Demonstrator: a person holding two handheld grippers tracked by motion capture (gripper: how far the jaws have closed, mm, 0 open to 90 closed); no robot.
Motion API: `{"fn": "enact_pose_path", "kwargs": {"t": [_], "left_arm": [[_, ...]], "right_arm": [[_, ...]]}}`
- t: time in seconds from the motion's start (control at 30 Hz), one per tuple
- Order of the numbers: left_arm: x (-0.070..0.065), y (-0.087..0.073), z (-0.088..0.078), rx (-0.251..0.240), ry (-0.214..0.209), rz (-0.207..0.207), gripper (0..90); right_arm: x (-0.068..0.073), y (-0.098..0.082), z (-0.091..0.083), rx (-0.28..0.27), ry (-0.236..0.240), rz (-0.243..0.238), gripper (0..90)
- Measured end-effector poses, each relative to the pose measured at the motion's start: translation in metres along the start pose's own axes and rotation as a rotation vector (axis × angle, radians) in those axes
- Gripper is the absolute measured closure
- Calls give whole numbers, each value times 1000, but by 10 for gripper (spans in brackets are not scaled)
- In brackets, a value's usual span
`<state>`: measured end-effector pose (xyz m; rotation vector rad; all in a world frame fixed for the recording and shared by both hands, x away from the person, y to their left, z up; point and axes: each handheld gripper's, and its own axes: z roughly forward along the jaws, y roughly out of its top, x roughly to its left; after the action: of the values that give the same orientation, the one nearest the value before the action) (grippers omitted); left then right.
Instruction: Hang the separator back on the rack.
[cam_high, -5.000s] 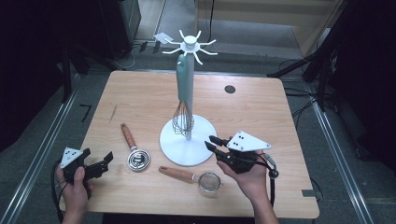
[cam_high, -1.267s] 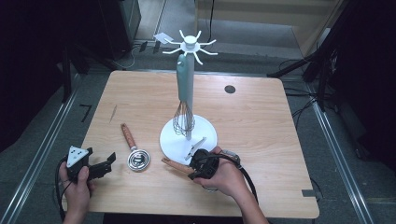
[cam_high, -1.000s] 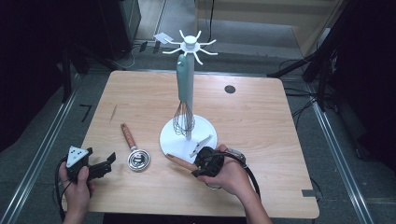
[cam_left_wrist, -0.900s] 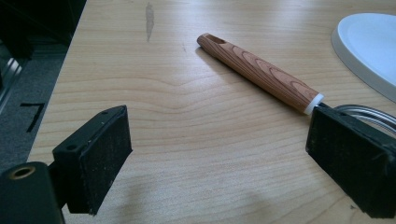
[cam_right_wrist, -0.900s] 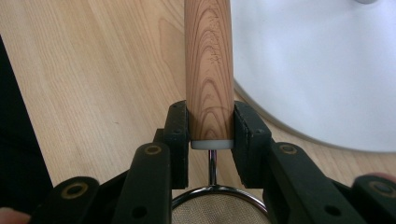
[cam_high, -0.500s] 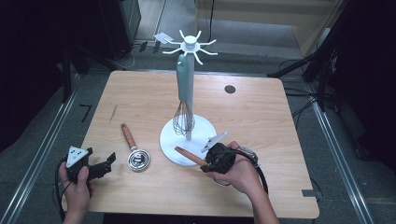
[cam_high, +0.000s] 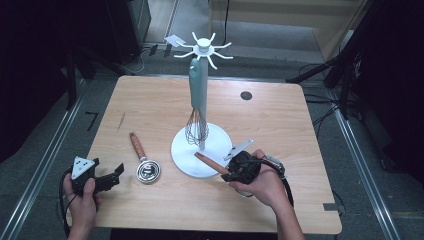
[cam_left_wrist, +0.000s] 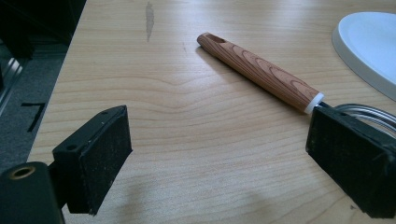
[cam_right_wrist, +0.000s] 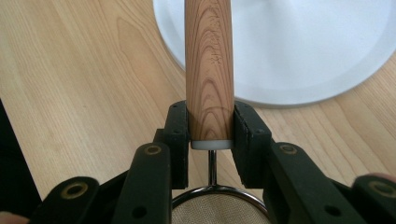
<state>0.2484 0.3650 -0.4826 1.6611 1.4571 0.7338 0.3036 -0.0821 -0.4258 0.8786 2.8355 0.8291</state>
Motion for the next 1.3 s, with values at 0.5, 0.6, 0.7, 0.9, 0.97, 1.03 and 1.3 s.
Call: {"fn": "enact_pose_path", "kwargs": {"t": [0.5, 0.6, 0.7, 0.9, 0.97, 1.03, 1.3], "left_arm": [[0, 0, 0, 3, 0, 7, 69], [0, 0, 0, 2, 0, 4, 69], [0, 0, 0, 1, 0, 3, 69], [0, 0, 0, -1, -1, 4, 69], [0, 0, 0, -1, -2, 3, 69], [0, 0, 0, -1, -2, 2, 69], [0, 0, -1, -2, 0, -1, 69]], "right_arm": [[-19, -16, -24, -63, -47, 48, 708], [-22, -18, -28, -78, -62, 55, 708], [-24, -20, -31, -97, -78, 59, 708], [-27, -23, -36, -131, -115, 77, 708], [-27, -24, -38, -142, -118, 89, 708], [-28, -25, -40, -155, -123, 93, 708], [-31, -27, -51, -234, -159, 138, 709]]}}
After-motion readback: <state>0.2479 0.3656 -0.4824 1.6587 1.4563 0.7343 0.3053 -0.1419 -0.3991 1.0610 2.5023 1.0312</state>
